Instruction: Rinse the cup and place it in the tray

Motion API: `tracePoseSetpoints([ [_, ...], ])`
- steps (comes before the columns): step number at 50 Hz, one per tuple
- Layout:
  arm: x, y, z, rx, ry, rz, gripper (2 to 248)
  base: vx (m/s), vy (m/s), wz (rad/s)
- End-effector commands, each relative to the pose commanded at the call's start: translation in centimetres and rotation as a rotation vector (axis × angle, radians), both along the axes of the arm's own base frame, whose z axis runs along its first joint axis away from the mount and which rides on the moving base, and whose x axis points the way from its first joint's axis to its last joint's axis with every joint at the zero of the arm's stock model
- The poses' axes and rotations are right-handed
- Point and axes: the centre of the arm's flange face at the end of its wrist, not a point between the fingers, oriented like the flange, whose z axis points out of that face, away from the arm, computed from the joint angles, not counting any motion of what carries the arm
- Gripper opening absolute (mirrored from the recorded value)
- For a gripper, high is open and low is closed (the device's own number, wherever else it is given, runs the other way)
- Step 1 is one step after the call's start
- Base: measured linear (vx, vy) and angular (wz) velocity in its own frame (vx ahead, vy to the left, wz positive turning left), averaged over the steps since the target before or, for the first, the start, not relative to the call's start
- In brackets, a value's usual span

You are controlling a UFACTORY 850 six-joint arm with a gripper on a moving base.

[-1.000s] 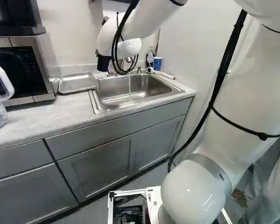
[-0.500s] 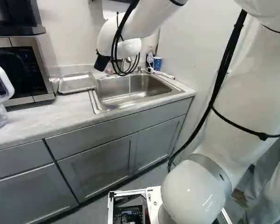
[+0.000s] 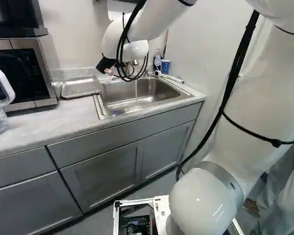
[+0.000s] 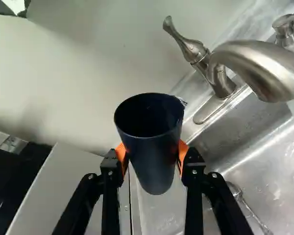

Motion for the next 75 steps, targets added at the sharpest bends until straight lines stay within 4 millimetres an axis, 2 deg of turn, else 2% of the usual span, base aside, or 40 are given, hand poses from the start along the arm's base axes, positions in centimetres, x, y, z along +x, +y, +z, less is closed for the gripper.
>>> tracePoseSetpoints([
  [75, 0.00, 0.00, 0.00, 0.686, 0.322, -0.229, 121, 0.000, 0.000, 0.000],
])
